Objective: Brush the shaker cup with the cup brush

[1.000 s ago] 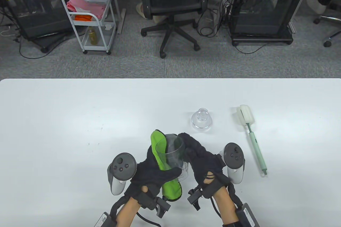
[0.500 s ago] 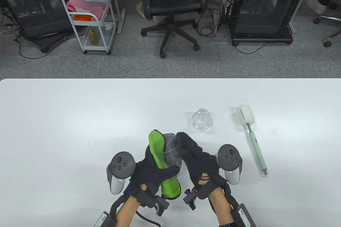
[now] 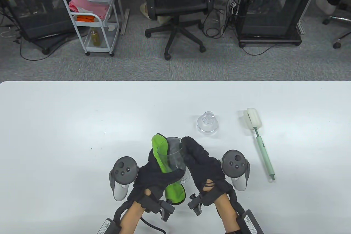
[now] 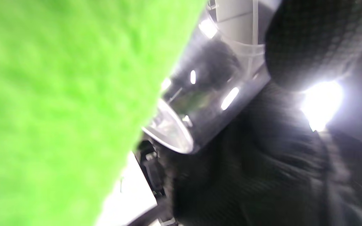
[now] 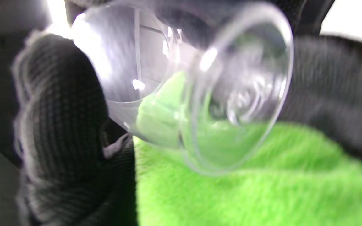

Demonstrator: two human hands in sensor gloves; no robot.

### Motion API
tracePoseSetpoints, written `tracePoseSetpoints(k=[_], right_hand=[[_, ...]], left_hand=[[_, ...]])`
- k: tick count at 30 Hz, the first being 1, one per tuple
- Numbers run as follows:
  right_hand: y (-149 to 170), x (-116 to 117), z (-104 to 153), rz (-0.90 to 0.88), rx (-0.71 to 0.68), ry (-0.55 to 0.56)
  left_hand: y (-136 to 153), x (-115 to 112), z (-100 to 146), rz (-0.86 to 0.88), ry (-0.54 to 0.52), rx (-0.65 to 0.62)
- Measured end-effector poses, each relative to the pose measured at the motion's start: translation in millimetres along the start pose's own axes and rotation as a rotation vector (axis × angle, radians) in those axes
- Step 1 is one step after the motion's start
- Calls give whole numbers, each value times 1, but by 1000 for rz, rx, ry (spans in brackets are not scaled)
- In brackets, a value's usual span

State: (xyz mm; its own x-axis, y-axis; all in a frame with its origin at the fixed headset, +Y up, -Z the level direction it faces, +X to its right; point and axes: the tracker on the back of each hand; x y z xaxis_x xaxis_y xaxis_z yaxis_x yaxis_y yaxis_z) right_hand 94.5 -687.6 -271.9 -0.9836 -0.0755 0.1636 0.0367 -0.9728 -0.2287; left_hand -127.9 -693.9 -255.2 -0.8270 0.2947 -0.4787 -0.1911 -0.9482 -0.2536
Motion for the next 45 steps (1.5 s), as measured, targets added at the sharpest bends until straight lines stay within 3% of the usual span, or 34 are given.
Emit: tracePoseSetpoints(k=[2,4,6,7,8,9,12,16,18,24,32,36,45], right_hand=[[-1,0,1,-38,30,24],[-10,-1,5,130,-10,86],[-23,-3,11,342,-68,233],[-26,-2,12,366,-96,246],[-29,2,12,359,-135,209],[-29,5,13,336,-86,166],[-22,4,10,300,-78,169],[0,0,4,42,41,81],[2,-2,4,17,25,65],[-17,-3,3,195,-117,-53],[-27,-9,5,388,-184,75],[-33,-17,6,475,-215,136],[-33,-13,2,731,-214,206]], left_hand=[[-1,1,0,-49,-25,16],[-1,2,1,-28,-35,11],[0,5,1,-39,-56,17],[1,5,2,-59,-58,27],[0,5,2,-80,-76,48],[0,6,3,-90,-90,49],[2,7,4,-71,-66,45],[1,6,2,-40,-6,12],[-1,6,2,-69,-3,5],[-6,10,5,-118,-34,-2],[-10,13,8,-237,-69,19],[-12,21,13,-260,-170,15],[-8,48,22,-379,-272,73]])
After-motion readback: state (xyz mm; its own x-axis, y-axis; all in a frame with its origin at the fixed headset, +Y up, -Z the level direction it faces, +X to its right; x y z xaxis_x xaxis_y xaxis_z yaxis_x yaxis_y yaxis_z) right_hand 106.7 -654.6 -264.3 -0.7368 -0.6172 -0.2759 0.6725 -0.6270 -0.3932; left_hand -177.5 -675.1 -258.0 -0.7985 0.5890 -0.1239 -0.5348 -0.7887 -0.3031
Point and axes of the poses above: the tracker on the back of each hand, its own y axis roughly to the little-finger side, its own z axis roughly from the fingertips to the wrist, x = y × z, and after that the axes turned 11 degrees about y, right-handed
